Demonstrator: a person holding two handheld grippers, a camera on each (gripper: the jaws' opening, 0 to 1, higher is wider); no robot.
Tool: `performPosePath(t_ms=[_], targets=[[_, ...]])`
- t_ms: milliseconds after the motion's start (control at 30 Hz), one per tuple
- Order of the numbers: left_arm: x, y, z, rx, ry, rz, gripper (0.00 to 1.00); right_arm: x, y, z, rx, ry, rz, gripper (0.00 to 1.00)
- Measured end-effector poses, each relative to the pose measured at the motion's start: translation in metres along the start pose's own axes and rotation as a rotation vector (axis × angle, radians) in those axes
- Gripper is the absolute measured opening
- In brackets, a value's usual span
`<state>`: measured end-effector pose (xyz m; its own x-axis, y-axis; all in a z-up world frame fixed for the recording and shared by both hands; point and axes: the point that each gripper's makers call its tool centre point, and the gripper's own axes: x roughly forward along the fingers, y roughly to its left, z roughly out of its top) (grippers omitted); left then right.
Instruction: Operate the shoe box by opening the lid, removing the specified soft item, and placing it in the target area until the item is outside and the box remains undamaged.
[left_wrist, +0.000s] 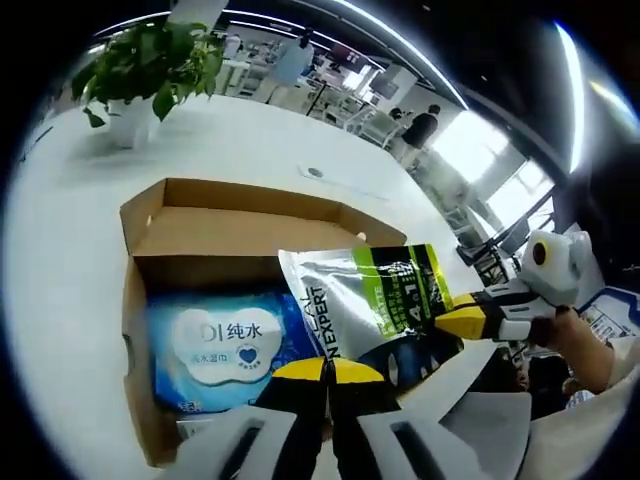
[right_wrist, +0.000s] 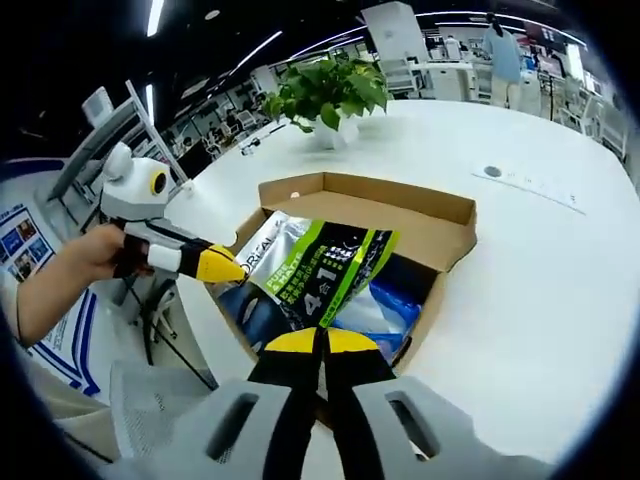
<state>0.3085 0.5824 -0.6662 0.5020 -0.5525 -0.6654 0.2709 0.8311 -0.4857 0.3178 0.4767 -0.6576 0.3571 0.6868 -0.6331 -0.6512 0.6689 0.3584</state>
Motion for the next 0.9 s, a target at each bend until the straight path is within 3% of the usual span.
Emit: performPosePath(t_ms=[900], targets=[[0.033,-0.061,0.016,0.046,0.023,-0.056,0.00,-0.055,-0.047,-0.002,0.072,-0.015,-0.053,0.00]])
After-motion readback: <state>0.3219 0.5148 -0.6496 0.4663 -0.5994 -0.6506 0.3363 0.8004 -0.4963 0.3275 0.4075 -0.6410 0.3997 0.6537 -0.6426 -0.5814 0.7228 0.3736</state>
